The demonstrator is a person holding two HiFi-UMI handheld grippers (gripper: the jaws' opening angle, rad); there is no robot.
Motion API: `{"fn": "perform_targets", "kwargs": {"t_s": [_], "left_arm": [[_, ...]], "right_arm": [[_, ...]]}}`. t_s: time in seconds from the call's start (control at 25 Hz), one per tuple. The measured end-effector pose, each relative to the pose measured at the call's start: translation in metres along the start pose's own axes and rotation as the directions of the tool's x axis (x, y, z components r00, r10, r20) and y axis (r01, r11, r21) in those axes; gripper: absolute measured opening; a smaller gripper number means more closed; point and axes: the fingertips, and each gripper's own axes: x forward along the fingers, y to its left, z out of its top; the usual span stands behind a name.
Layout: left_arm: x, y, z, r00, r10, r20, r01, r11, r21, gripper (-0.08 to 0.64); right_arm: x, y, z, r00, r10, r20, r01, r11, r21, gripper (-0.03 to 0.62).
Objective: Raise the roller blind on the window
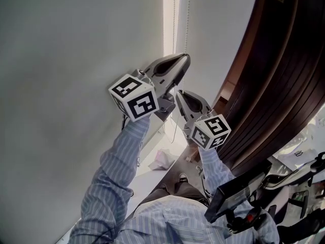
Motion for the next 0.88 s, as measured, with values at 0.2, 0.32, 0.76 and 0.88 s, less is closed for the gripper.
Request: {"fn": "perform_targets", "kwargs": {"t_s": [0.2, 0.32, 0.76, 0.88], "left_arm": [[-0.012, -0.001, 0.001, 0.997, 0.051, 0.057, -0.056, 0.994, 0.095, 0.008], [-0.019, -0.001, 0.001, 0.994, 0.068, 0.082, -0.073, 0.995, 0.061, 0.008], [-0.049, 0.016, -0.058, 0.985, 0.168, -0.028, -0.167, 0.985, 0.035, 0.008], [-0.070, 0.023, -0.118, 0.972, 0.200, -0.124, -0.206, 0.978, -0.036, 0.008]], "right_arm": [[0.001, 0.010, -0.004, 1.000, -0.017, 0.011, 0.018, 0.998, -0.068, 0.014], [0.001, 0.014, -0.007, 1.000, -0.012, 0.024, 0.013, 0.998, -0.060, 0.014], [0.003, 0.013, -0.077, 0.993, -0.084, -0.088, 0.078, 0.994, -0.073, 0.012], [-0.010, 0.008, -0.141, 0.969, -0.105, -0.223, 0.097, 0.994, -0.043, 0.012]]}}
